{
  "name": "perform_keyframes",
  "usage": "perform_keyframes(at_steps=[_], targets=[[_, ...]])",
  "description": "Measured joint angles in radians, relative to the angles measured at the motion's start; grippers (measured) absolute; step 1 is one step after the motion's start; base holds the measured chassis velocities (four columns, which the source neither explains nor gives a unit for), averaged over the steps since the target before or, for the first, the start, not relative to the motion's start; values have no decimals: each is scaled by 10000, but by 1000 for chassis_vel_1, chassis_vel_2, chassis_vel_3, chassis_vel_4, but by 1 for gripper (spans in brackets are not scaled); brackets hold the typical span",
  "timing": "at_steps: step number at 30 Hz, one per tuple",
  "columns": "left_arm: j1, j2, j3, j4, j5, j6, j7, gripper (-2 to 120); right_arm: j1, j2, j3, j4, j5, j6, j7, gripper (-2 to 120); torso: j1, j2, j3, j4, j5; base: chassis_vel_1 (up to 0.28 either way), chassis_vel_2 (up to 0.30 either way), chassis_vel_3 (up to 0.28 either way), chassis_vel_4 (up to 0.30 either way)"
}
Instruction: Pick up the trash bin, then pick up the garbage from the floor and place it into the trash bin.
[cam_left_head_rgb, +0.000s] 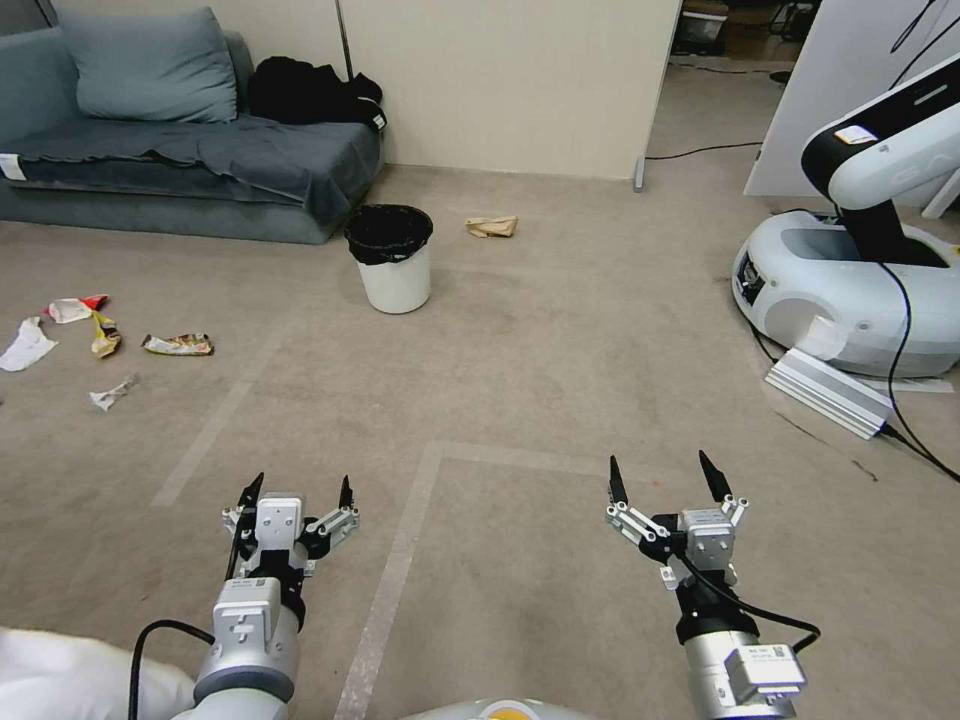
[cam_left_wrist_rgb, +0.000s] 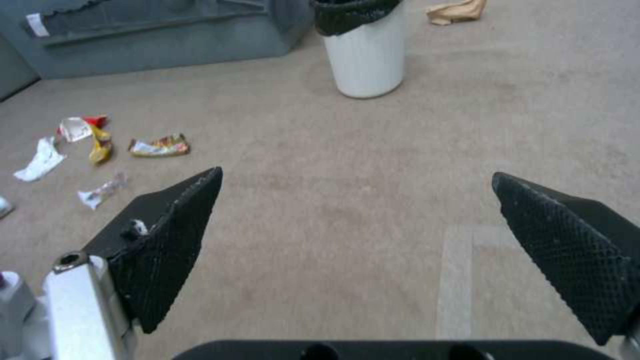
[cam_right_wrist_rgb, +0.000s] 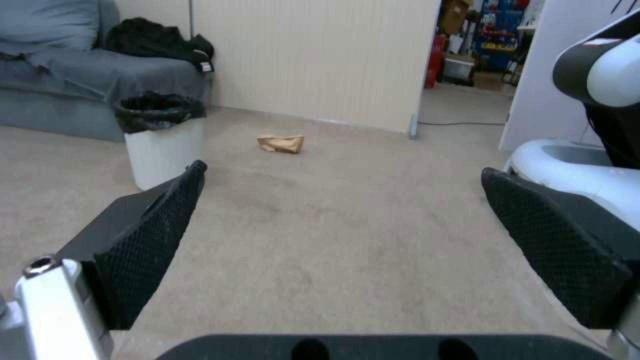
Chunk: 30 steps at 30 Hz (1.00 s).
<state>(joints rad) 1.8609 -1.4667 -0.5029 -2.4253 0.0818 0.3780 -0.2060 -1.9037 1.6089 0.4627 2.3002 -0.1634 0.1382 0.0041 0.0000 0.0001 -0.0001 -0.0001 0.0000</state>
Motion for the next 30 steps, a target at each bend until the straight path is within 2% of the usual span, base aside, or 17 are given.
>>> perform_keyframes(at_steps=[30], targets=[[91, -111, 48, -267, 170, 172, 35, 99, 105, -7, -17, 79, -24, 14, -39, 100, 1, 0, 1, 0, 0, -198, 203, 206, -200]])
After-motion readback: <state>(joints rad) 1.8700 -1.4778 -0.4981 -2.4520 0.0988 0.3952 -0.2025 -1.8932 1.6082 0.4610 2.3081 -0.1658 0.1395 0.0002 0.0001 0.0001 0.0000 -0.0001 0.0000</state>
